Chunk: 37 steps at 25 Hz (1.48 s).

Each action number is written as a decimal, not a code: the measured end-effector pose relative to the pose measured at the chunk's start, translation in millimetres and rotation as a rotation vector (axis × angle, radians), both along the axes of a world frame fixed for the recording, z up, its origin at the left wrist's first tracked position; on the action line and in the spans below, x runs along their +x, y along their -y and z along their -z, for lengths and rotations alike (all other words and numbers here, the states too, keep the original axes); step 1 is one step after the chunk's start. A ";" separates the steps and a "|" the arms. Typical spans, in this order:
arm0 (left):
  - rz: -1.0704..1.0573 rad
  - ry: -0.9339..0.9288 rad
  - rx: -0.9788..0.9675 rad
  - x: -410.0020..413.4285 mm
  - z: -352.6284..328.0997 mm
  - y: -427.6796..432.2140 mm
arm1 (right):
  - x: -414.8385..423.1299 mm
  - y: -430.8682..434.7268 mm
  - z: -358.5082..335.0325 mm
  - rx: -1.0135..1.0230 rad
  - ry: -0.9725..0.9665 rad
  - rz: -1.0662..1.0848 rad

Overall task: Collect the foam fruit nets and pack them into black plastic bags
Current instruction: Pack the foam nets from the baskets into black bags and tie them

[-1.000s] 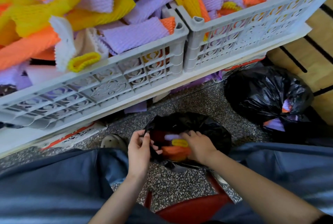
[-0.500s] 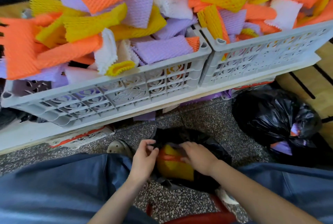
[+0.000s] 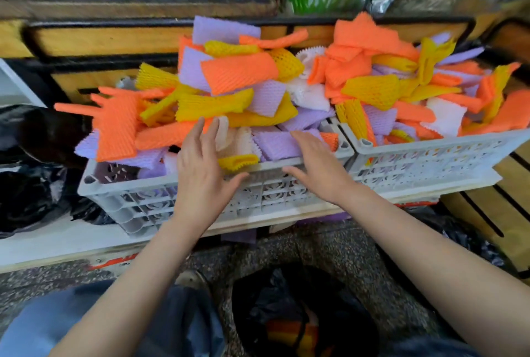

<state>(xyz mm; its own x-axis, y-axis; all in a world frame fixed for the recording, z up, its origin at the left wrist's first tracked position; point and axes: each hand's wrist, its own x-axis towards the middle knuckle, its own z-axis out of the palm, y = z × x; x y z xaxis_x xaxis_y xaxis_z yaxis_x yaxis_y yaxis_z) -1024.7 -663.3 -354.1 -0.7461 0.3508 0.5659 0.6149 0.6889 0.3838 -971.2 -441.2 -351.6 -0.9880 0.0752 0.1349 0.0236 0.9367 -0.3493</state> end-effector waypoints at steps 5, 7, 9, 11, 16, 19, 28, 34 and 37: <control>-0.130 -0.006 -0.045 -23.6 -2.7 9.0 | -10.8 0.6 -4.7 0.058 0.124 -0.020; -0.130 0.003 -0.032 -27.2 -8.2 12.7 | -9.7 -3.4 -13.1 0.025 0.087 -0.031; -0.076 0.112 0.117 -26.2 -17.0 15.6 | -10.5 -8.2 -23.2 -0.048 0.034 -0.006; -0.039 0.153 0.301 -20.0 -32.0 17.2 | -9.8 -8.2 -31.2 -0.046 -0.051 0.035; 0.039 0.127 0.517 24.3 -65.9 2.6 | 24.8 11.6 -58.0 -0.258 -0.401 0.203; 0.230 0.176 0.541 61.2 -59.7 -27.5 | 67.0 20.7 -64.4 -0.481 -0.394 0.250; 0.736 0.483 0.048 142.9 42.5 -129.2 | 171.7 -33.3 -0.2 -1.474 -0.033 0.543; 0.914 0.584 -0.169 153.7 108.8 -158.1 | 189.3 -69.3 95.2 -1.600 0.120 0.761; 0.863 0.716 -0.257 145.1 151.2 -164.8 | 181.8 -81.3 150.8 -1.468 0.116 0.918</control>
